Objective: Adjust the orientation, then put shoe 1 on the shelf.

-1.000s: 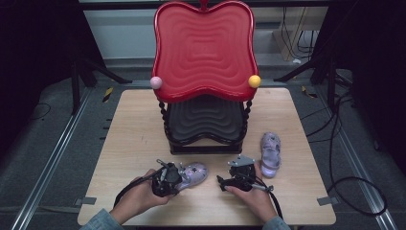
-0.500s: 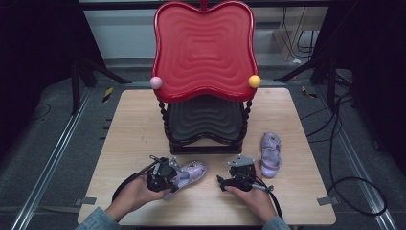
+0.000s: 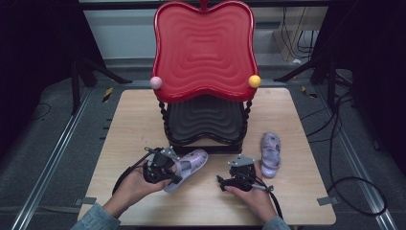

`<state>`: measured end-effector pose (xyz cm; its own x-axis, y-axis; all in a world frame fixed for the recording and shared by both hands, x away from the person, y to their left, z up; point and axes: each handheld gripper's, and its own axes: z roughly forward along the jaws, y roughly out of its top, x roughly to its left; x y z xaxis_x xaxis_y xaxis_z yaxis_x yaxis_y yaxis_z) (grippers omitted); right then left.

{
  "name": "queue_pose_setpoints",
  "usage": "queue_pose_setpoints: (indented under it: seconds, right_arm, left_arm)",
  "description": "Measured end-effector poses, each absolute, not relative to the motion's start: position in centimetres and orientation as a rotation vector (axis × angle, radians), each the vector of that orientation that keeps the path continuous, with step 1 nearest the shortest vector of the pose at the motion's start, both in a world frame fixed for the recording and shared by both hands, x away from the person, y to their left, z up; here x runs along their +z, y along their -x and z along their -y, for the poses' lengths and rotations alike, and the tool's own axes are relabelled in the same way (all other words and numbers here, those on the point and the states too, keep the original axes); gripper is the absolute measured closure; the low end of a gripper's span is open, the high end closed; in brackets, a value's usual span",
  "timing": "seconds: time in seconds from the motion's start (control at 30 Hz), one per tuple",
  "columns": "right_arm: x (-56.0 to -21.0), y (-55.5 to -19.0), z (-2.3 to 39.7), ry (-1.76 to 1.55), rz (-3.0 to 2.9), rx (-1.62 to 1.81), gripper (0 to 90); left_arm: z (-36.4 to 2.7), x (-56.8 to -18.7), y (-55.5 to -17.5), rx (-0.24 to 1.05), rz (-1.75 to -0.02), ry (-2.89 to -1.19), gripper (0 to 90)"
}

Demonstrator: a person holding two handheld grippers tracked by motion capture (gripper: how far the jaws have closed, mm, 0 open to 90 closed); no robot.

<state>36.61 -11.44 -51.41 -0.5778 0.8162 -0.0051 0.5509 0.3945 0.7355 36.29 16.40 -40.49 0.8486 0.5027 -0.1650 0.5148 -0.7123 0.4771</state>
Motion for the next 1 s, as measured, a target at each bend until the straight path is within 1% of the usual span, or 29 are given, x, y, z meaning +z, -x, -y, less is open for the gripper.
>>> queue_pose_setpoints:
  seconds: [0.37,0.57,0.9,0.93,1.0]
  right_arm:
    - [-51.4,-36.6,11.5,-1.179,-2.291,1.0,7.3]
    - [-51.4,-36.6,11.5,-1.176,-2.292,0.998,7.3]
    - [-51.4,-36.6,11.5,-1.177,-2.291,1.0,7.3]
    - [-51.4,-36.6,11.5,-1.173,-2.289,0.999,7.3]
    - [-51.4,-36.7,11.5,-1.171,-2.29,0.999,7.3]
  left_arm:
    - [-15.4,-38.6,-36.0,-0.047,-0.725,-2.433,86.0]
    - [-14.7,-37.1,-36.1,-0.021,-0.734,-2.363,86.0]
    - [-13.1,-34.9,-36.8,0.089,-0.776,-2.198,85.9]
    - [-12.6,-34.6,-37.0,0.134,-0.784,-2.166,85.9]
    - [-12.5,-34.5,-37.1,0.155,-0.79,-2.146,85.9]
